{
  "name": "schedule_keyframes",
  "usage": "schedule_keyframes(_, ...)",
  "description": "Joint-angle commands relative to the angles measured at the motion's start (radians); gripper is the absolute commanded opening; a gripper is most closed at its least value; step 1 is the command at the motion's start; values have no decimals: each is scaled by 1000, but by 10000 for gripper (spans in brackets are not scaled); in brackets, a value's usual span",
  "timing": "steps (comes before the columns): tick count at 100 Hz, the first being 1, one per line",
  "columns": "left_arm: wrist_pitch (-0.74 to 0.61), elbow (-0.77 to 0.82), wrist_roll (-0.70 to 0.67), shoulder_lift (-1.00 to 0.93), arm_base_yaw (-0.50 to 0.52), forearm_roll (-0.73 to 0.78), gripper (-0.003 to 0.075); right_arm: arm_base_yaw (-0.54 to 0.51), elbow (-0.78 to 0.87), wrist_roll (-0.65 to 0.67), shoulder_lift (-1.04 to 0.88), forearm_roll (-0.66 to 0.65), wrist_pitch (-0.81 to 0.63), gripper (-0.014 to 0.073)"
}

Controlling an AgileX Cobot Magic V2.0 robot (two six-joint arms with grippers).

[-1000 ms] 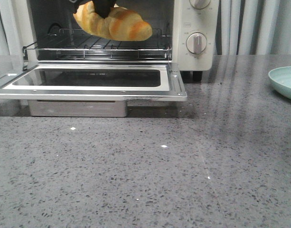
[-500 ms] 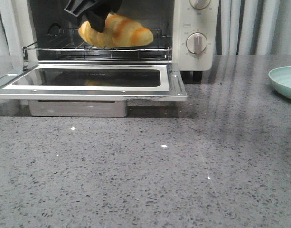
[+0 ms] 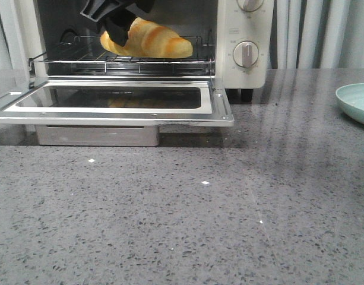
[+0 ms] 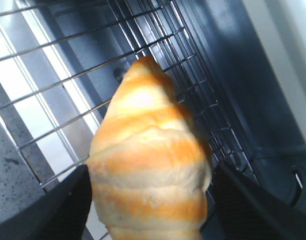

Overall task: Put bread in oven
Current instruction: 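Lower the croissant onto the rack and open the right gripper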

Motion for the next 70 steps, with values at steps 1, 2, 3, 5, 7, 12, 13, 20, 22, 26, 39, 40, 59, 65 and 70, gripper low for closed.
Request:
schedule_keyframes(1, -56, -29, -8, 10, 1, 15, -22, 1, -33, 4, -84, -44, -32, 467)
schedule_keyframes(2, -56, -29, -8, 10, 1, 15, -22, 2, -33, 4, -83, -44, -30, 467)
schedule_keyframes(3, -56, -29, -8, 10, 1, 15, -22, 4, -33, 4, -88, -44, -29, 467)
schedule_keyframes(5, -54, -29, -8, 10, 1, 15, -22, 6, -33, 4, -94, -44, -29, 467)
schedule_keyframes(7, -54, -29, -8, 10, 1, 15, -22, 6, -33, 4, -96, -42, -27, 467)
schedule_keyframes(12, -53, -29, -8, 10, 1, 15, -22, 10, -33, 4, -109, -37, -27, 467)
schedule_keyframes(13, -53, -29, -8, 10, 1, 15, -22, 10, -33, 4, -111, -33, -27, 467)
schedule_keyframes(20, -52, -29, -8, 10, 1, 15, -22, 10, -33, 4, -125, -14, -27, 467)
schedule_keyframes(22, -52, -29, -8, 10, 1, 15, -22, 10, -33, 4, -128, -10, -21, 467)
schedule_keyframes(26, -52, -29, -8, 10, 1, 15, -22, 12, -33, 4, -133, 4, -11, 467)
schedule_keyframes(39, -52, -29, -8, 10, 1, 15, -22, 12, -33, 4, -152, 59, 38, 467)
schedule_keyframes(40, -52, -29, -8, 10, 1, 15, -22, 12, -33, 4, -152, 61, 45, 467)
schedule_keyframes(59, -52, -29, -8, 10, 1, 15, -22, 44, -33, 4, -182, 116, 125, 449)
schedule_keyframes(65, -47, -29, -8, 8, 1, 15, -22, 64, -33, 4, -193, 125, 144, 399)
schedule_keyframes(70, -35, -29, -8, -2, 1, 15, -22, 88, -33, 4, -204, 125, 158, 356)
